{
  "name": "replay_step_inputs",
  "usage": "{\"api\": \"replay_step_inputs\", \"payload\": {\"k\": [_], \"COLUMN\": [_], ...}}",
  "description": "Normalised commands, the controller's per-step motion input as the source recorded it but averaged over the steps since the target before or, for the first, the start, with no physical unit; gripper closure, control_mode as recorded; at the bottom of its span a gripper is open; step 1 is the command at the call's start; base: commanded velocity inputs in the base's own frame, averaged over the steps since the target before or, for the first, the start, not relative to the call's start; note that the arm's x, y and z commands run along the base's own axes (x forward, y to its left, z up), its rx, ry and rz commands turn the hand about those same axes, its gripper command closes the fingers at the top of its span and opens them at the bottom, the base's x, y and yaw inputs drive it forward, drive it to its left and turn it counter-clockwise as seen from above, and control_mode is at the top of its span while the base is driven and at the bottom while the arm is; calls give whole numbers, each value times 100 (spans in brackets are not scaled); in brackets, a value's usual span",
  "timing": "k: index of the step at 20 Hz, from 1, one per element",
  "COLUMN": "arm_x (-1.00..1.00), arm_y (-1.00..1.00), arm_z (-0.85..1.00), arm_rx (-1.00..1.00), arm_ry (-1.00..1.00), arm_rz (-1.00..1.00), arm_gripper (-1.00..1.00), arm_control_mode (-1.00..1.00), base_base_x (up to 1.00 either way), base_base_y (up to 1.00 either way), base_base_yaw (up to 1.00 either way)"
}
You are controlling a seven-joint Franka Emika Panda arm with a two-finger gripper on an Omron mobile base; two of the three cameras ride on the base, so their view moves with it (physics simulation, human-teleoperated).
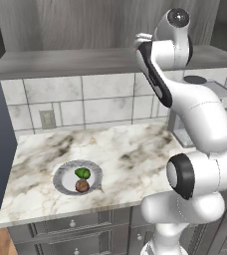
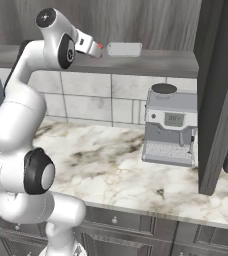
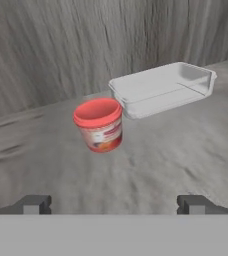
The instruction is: Pick the avocado and bread from the counter and place them on the plate. Then pick the jam from the cabinet and place it next to the plate. Lastly close the cabinet door.
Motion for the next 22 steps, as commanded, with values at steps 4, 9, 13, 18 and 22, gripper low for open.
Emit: {"api": "replay_step_inputs", "payload": {"k": [4, 9, 13, 18, 22], "arm_x": [18, 15, 14, 16, 17], "arm_y": [0, 0, 0, 0, 0], "arm_z": [0, 0, 0, 0, 0], "arm_rx": [0, 0, 0, 0, 0], "arm_ry": [0, 0, 0, 0, 0], "arm_rz": [0, 0, 0, 0, 0], "arm_gripper": [-100, -100, -100, -100, -100], "arm_control_mode": [-100, -100, -100, -100, -100], "base_base_x": [0, 0, 0, 0, 0], "base_base_y": [0, 0, 0, 0, 0], "base_base_yaw": [0, 0, 0, 0, 0]}}
